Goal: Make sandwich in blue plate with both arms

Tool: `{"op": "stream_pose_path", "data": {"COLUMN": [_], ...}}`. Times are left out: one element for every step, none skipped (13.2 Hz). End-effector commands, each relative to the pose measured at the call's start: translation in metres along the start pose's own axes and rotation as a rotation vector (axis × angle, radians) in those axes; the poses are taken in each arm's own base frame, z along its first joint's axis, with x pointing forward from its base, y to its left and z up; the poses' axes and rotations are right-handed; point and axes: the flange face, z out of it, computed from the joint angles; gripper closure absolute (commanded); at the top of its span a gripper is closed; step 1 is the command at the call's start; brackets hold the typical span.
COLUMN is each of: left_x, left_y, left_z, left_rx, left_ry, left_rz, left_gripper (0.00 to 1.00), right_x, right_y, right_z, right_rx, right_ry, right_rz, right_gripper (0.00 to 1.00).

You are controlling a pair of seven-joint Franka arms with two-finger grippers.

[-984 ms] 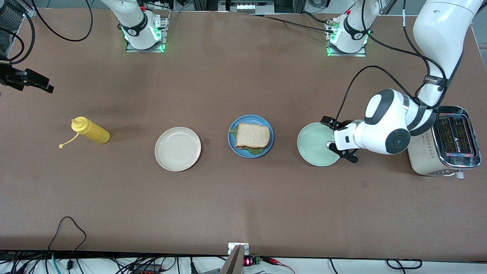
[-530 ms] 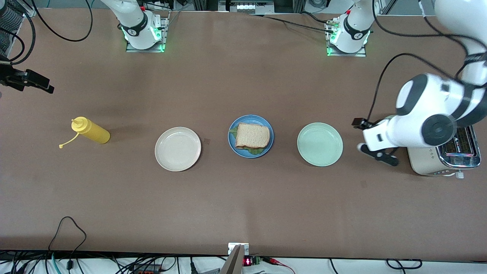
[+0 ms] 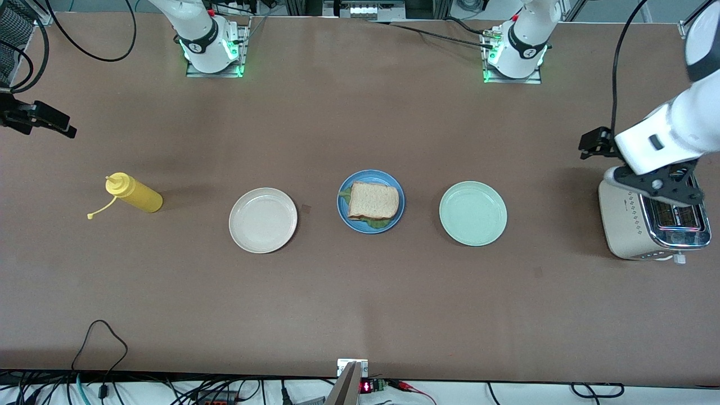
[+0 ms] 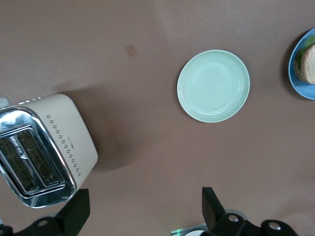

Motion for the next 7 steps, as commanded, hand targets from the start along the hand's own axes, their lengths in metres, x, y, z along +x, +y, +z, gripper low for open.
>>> {"op": "stream_pose_path", "data": {"left_x": [-0.013, -0.015, -0.024, -0.035, -0.046, -0.058, -0.066], "left_y": [-0.002, -0.005, -0.014, -0.016, -0.016, -0.014, -0.012], "left_z": [-0.019, -0.017, -0.016, -0.005, 0.001, 0.006, 0.013], "left_rx": [-0.013, -0.01, -0.046, -0.089, -0.083, -0.068, -0.052], "left_ry": [0.038, 0.072, 0.118, 0.142, 0.174, 0.163, 0.15], "left_rz": [-0.132, -0.169, -0.201, -0.214, -0.224, -0.226, -0.224], "left_gripper": [0.0, 0.0, 0.0, 0.0, 0.0, 0.0, 0.0], "right_x": [-0.001, -0.001, -0.001, -0.001, -0.001, -0.002, -0.001], "right_y": [-0.013, -0.016, -0.016, -0.014, -0.013, -0.013, -0.012], "right_z": [-0.007, -0.007, -0.006, -0.007, -0.007, -0.008, -0.008], "right_rx": [-0.01, -0.014, -0.013, -0.011, -0.01, -0.011, -0.009], "right_ry": [0.014, 0.012, 0.011, 0.012, 0.012, 0.012, 0.014], "right_rz": [-0.01, -0.017, -0.014, -0.01, -0.009, -0.009, -0.013], "right_gripper": [0.0, 0.0, 0.0, 0.0, 0.0, 0.0, 0.0]}}
